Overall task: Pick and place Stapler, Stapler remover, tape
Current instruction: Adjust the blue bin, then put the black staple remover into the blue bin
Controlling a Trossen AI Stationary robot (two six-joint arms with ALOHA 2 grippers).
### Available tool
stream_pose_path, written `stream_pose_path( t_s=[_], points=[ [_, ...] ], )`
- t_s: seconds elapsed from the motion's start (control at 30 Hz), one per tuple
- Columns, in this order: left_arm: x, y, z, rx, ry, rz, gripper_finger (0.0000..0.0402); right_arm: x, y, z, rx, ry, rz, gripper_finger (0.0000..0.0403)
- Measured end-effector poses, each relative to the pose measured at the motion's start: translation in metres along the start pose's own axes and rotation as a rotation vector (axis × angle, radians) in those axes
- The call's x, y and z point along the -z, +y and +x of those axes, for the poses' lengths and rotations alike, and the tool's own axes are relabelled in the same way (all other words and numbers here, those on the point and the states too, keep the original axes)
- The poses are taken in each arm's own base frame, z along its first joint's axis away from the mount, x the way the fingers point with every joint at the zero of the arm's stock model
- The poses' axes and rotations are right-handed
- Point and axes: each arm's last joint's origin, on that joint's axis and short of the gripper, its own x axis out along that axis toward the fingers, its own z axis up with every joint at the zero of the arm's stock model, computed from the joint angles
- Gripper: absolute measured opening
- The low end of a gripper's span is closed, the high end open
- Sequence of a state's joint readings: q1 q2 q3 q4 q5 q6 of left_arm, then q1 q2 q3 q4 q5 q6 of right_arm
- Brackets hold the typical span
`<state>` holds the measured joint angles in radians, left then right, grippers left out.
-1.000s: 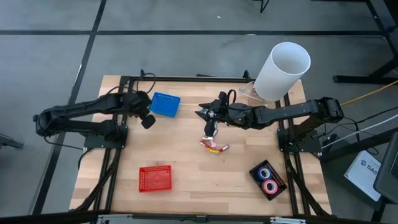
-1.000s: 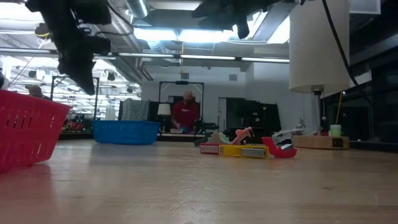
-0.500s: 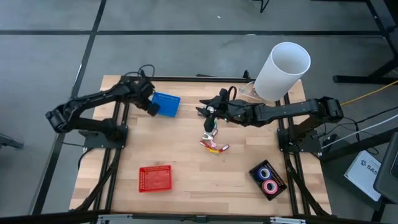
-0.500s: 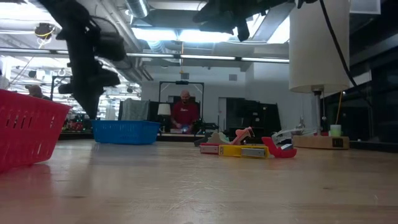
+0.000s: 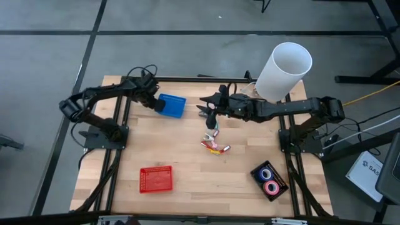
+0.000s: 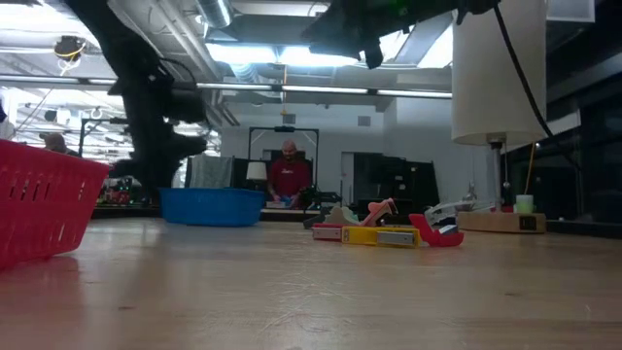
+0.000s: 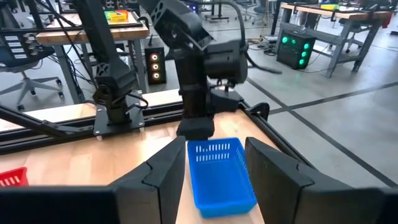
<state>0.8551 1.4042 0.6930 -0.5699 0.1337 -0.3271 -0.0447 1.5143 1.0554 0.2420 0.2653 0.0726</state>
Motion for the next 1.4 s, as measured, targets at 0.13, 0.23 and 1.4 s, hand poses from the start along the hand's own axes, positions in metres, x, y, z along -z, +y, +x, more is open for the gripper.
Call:
stream_pose_path(
  t_s=[0.13, 0.23, 1.4],
  points=[
    [-0.008, -0.009, 0.01, 0.119, -0.033, 0.031, 0.0003, 0.0, -0.007, 0.002, 0.015, 0.0, 0.005, 0.0169],
    [-0.014, -0.018, 0.012, 0.233, -0.077, 0.055, 0.0002, -0.001, -0.011, 0.003, 0.024, 0.0, 0.007, 0.0169],
    [0.037, -0.004, -0.082, 0.672, -1.259, 0.448, 0.0005, -0.002, -0.038, 0.008, 0.065, -0.005, 0.191, 0.0169]
  ],
)
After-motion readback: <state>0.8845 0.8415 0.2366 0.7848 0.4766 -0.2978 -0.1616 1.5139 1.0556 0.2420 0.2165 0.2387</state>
